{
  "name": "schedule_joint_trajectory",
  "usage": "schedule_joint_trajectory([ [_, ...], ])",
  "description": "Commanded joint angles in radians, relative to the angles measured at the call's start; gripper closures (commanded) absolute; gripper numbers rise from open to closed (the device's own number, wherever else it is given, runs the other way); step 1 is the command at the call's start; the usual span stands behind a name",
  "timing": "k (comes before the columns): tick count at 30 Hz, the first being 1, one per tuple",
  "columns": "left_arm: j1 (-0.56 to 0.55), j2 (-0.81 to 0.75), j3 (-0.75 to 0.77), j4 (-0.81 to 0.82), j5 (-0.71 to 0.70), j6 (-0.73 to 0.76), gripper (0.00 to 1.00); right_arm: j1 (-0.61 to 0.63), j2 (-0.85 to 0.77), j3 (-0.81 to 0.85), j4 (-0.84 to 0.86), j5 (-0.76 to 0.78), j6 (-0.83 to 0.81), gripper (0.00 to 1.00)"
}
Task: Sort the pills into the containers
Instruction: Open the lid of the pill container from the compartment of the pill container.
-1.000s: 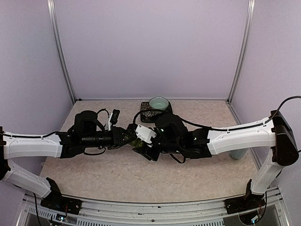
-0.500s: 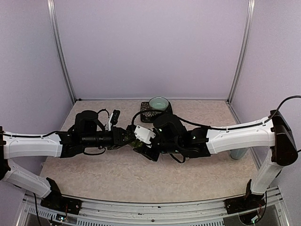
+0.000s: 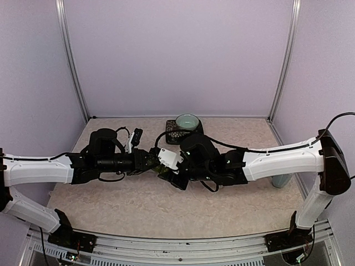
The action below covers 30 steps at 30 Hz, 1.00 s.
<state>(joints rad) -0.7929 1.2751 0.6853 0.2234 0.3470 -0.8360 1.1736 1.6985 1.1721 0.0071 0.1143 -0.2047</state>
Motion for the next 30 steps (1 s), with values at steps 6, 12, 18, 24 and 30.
schedule_joint_trajectory([
  [6,-0.009,-0.01,0.012,-0.077,-0.062,0.075,0.83,-0.002,-0.016,0.056,-0.073,-0.104,0.049,0.72],
  [12,-0.008,-0.027,0.001,-0.095,-0.075,0.097,0.83,-0.03,-0.029,0.074,-0.106,-0.213,0.099,0.71],
  [18,-0.008,-0.049,-0.009,-0.112,-0.079,0.117,0.83,-0.073,-0.057,0.073,-0.109,-0.337,0.15,0.7],
  [24,-0.009,-0.062,-0.022,-0.12,-0.075,0.127,0.83,-0.102,-0.069,0.083,-0.12,-0.434,0.183,0.67],
  [30,-0.009,-0.072,-0.032,-0.118,-0.061,0.128,0.83,-0.11,-0.08,0.097,-0.157,-0.405,0.181,0.48],
])
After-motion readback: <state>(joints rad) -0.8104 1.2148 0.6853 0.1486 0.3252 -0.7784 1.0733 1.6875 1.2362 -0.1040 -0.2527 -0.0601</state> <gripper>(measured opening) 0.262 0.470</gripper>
